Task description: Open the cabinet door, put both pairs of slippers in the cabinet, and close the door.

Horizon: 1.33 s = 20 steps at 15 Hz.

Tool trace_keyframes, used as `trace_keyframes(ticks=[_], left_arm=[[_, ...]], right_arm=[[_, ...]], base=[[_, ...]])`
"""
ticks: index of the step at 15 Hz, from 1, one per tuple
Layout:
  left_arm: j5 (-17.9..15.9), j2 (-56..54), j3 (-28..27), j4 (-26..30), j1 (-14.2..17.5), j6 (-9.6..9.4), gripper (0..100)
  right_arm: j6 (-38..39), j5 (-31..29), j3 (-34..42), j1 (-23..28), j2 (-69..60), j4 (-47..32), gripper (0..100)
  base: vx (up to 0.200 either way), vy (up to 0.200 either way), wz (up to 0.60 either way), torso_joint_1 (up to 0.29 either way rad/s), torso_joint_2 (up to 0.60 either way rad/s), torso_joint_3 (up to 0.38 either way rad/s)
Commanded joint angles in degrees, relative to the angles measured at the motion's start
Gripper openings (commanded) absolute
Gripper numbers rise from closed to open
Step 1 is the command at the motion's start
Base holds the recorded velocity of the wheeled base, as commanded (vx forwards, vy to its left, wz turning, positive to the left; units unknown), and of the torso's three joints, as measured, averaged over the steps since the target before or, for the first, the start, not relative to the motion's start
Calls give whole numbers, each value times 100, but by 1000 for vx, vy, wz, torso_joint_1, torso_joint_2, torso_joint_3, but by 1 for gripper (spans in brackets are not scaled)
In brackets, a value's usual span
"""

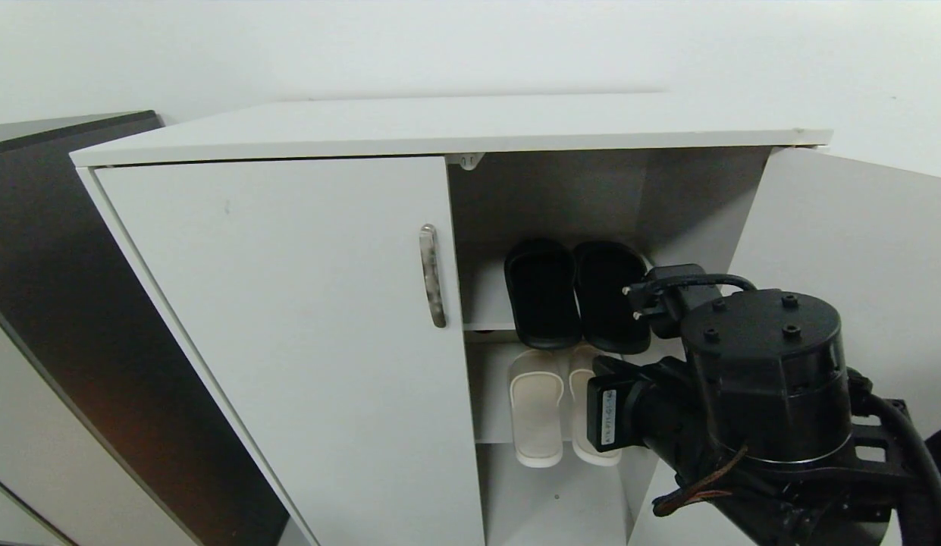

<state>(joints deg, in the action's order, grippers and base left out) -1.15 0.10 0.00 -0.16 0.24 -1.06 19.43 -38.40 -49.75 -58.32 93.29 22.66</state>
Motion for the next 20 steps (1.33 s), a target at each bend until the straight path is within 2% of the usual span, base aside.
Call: trace_keyframes(ticks=[1, 10, 20], left_arm=[[0, -1, 0, -2, 2, 1, 0], [0, -1, 0, -2, 2, 1, 0], [0, -1, 0, 7, 2, 1, 0]], right_arm=[[-1, -1, 0, -22, 22, 1, 0], [8, -18, 36, -22, 66, 1, 0], [8, -18, 185, -22, 22, 10, 0]], base=[[0, 0, 0, 0, 0, 0], [0, 0, 0, 0, 0, 0], [-200, 0, 0, 3, 3, 3]])
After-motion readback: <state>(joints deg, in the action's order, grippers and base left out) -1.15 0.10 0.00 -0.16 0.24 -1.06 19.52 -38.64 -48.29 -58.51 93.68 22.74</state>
